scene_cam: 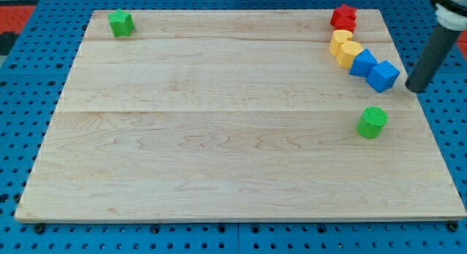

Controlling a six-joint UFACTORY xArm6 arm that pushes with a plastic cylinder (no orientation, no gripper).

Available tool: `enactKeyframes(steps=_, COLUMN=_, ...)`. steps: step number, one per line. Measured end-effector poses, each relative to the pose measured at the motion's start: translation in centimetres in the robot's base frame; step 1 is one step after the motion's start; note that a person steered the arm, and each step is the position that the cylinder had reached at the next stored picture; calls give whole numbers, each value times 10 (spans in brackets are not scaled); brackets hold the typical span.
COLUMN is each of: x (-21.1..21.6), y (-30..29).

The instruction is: Push the red star left and down a bit

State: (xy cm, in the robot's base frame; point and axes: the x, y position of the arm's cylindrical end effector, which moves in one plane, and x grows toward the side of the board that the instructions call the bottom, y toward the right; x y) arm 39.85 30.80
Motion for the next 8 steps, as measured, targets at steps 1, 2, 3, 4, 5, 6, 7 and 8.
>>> enactKeyframes(steps=1, x=-54, y=14)
enactKeyframes(steps=2, x=-123, y=11)
enactKeyframes(steps=3, x=-180, y=-12)
enactKeyframes(steps=4, x=-190, y=-57)
enactKeyframes(steps=5, x=-191, y=-100)
enactKeyframes(steps=6, x=-180, y=-161)
enactKeyframes(steps=7, x=-179, y=-159)
enactKeyframes(steps=8, x=-174, y=-200)
